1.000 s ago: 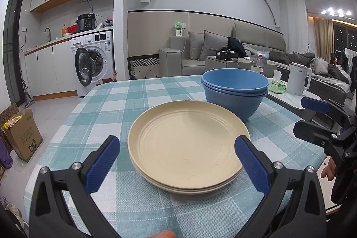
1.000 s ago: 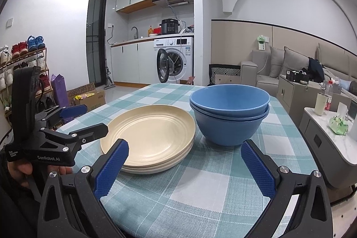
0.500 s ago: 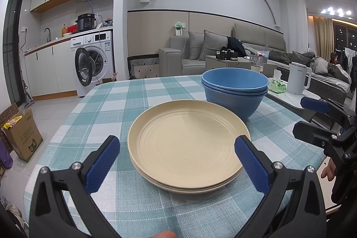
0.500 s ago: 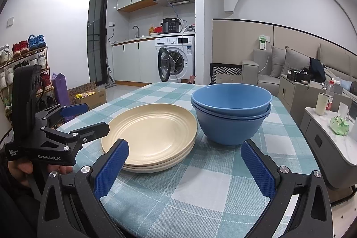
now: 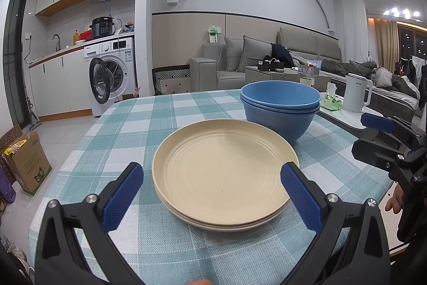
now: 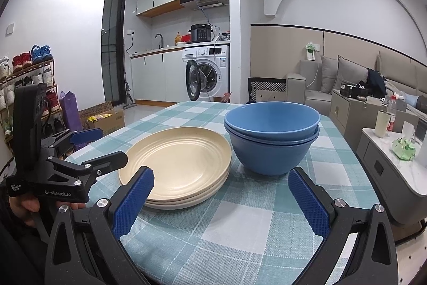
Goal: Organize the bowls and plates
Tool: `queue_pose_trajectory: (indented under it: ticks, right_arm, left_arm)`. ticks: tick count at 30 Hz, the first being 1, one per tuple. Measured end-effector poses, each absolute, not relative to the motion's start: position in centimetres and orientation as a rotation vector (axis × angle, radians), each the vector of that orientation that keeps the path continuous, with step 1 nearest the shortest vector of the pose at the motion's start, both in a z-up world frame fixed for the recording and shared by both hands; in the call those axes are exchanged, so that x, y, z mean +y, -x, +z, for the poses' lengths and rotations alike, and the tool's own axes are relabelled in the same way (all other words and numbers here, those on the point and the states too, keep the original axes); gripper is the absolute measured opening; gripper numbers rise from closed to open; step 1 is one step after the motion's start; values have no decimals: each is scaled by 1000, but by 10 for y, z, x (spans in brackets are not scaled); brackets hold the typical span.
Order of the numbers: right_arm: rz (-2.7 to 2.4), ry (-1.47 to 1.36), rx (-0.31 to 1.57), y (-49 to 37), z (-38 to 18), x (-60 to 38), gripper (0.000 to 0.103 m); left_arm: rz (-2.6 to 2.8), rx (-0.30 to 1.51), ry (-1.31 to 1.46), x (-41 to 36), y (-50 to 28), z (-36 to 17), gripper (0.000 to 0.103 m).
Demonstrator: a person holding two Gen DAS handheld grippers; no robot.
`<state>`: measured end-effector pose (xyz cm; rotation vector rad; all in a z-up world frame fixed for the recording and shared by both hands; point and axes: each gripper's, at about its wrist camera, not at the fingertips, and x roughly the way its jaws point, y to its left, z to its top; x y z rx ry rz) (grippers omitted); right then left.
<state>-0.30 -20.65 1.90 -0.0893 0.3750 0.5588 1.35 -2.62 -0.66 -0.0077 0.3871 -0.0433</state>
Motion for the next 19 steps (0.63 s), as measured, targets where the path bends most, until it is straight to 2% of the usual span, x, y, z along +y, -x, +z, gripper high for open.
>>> queue_pose_trajectory:
  ticks: [19]
  right_arm:
    - [562, 93, 379, 4, 18, -207, 102]
  left_arm:
    - [-50, 386, 7, -27, -13, -11, 103]
